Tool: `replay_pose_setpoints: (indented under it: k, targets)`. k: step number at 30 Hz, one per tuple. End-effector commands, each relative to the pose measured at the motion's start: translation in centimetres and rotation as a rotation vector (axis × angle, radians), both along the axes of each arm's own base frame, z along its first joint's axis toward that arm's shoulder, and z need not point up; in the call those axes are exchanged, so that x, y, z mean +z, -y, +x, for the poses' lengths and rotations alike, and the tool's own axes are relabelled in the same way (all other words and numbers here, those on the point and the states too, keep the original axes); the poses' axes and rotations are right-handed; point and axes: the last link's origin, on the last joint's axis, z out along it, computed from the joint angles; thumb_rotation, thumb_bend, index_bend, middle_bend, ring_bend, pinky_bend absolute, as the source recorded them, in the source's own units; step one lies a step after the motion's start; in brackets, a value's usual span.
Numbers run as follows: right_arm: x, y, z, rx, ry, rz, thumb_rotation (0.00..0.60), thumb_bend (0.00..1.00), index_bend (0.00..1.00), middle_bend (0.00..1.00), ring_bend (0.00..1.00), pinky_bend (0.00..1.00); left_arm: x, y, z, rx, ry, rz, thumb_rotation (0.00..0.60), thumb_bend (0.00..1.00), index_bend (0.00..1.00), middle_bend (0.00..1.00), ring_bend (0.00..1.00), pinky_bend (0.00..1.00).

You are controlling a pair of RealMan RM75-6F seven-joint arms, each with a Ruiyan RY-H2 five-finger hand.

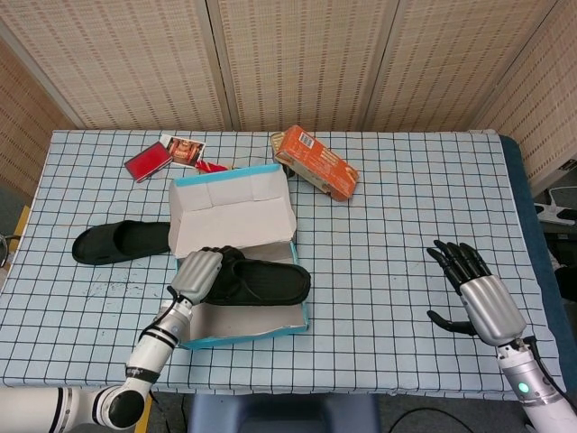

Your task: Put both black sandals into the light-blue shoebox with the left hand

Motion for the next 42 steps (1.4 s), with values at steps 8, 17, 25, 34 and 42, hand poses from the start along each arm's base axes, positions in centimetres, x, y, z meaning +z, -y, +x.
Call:
replay_pose_setpoints:
  k: [8, 17, 25, 34, 42]
  targets:
    - [0.1, -0.1, -0.1, -0.001, -0.005, 0.004, 0.538, 0.12, 0.00, 0.00, 0.00, 0.00, -1.5, -1.4, -2.0, 0.075, -0.074, -0.013, 0.600, 0.51, 0.62, 0.80, 0.82, 0.83]
    - [-0.5, -0.4, 0.1, 0.003, -0.018, 0.033, 0.539, 0.12, 0.00, 0.00, 0.00, 0.00, -3.4, -2.1, -3.5, 0.044, -0.177, 0.115, 0.600, 0.51, 0.65, 0.83, 0.85, 0.86]
    - [-0.5, -0.6, 0.0, -0.003, -0.019, 0.035, 0.537, 0.12, 0.00, 0.00, 0.00, 0.00, -5.4, -2.5, -5.2, 0.040, -0.229, 0.129, 0.600, 0.51, 0.66, 0.84, 0.85, 0.86]
    - [-0.6, -0.6, -0.1, -0.007, -0.021, 0.046, 0.538, 0.12, 0.00, 0.00, 0.00, 0.00, -6.6, -2.2, -5.7, 0.014, -0.246, 0.110, 0.600, 0.50, 0.64, 0.82, 0.84, 0.84]
    - [-0.6, -0.8, -0.3, -0.014, -0.023, 0.047, 0.537, 0.12, 0.00, 0.00, 0.00, 0.00, -4.8, -1.6, -4.0, -0.099, -0.098, 0.110, 0.600, 0.43, 0.00, 0.05, 0.07, 0.39]
